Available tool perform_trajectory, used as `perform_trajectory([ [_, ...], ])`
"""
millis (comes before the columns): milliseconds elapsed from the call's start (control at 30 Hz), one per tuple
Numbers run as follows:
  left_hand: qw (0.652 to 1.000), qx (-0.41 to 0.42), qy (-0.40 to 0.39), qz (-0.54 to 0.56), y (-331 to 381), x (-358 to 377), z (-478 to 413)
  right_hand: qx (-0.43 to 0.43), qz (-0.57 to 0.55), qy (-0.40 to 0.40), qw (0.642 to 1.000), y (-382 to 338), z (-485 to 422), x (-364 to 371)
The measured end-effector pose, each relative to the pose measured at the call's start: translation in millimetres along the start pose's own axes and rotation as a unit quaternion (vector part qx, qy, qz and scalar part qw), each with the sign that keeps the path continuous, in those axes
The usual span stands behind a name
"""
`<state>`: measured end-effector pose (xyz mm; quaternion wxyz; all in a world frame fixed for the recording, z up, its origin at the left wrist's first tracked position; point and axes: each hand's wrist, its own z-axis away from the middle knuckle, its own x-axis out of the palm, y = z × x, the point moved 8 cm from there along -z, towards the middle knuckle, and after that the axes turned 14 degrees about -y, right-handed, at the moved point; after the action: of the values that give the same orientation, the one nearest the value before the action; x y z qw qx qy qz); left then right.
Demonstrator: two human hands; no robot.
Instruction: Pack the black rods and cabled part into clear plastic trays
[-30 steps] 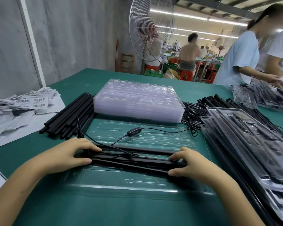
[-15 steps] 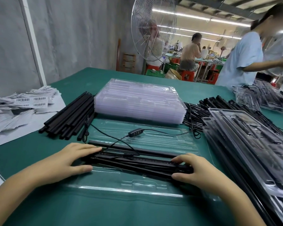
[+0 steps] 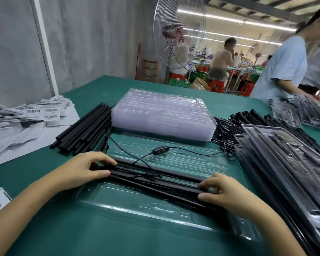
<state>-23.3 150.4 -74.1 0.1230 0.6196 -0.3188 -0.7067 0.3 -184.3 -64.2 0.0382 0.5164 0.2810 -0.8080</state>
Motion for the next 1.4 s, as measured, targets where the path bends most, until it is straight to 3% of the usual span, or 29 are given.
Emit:
perform_trajectory([
  [333,0.998,0.029,0.002,0.053,5,-2,-1,-0.022,-0.002,0.062,0.998,-5,-3,-19],
  [1000,0.997,0.018,-0.032,-0.065,-1,4,-1,-0.007,0.001,0.078,0.997,-5,-7,-8],
  [1233,0.998,0.022,-0.021,-0.051,3,1,1,-0.005,-0.074,0.102,0.992,1,3,-10],
  [1400,0.995,0.043,-0.025,-0.089,9,6,2,0.004,-0.029,0.086,0.996,-3,-3,-7],
])
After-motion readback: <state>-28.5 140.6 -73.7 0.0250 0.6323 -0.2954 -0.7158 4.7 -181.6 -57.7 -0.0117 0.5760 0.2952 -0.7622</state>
